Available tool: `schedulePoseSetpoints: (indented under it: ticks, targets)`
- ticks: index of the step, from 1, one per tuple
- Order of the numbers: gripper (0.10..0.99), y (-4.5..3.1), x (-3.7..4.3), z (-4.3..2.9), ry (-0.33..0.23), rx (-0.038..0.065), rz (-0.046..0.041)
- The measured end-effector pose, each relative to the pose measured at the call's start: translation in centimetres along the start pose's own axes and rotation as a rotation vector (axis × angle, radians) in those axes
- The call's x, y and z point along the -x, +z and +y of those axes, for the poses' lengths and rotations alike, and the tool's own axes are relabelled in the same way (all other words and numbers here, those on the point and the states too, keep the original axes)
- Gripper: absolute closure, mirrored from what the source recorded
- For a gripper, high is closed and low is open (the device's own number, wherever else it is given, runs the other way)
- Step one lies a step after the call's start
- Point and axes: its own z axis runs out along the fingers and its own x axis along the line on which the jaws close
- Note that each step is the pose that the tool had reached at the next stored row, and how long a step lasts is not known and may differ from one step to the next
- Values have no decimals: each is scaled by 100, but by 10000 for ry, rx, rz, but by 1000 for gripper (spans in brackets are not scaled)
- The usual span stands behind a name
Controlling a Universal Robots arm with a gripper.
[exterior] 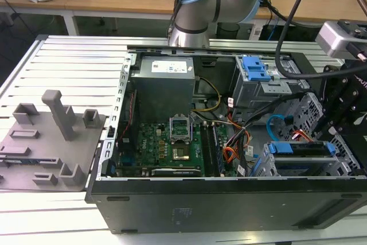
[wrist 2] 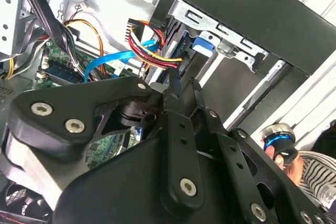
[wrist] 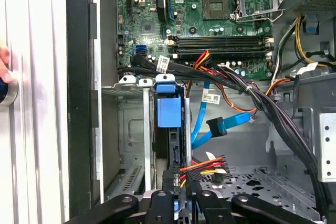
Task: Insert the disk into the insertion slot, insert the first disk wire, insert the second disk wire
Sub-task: 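Insert the first disk wire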
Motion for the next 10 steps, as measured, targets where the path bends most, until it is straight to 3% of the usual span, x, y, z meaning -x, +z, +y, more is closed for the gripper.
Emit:
schedulePoseSetpoints:
  ticks: [4,6,10]
  targets:
    - [847,-2,0,0,0,0,2]
    - [980,-2,0,0,0,0,1]
    - [980,2,-1,19,0,0,0]
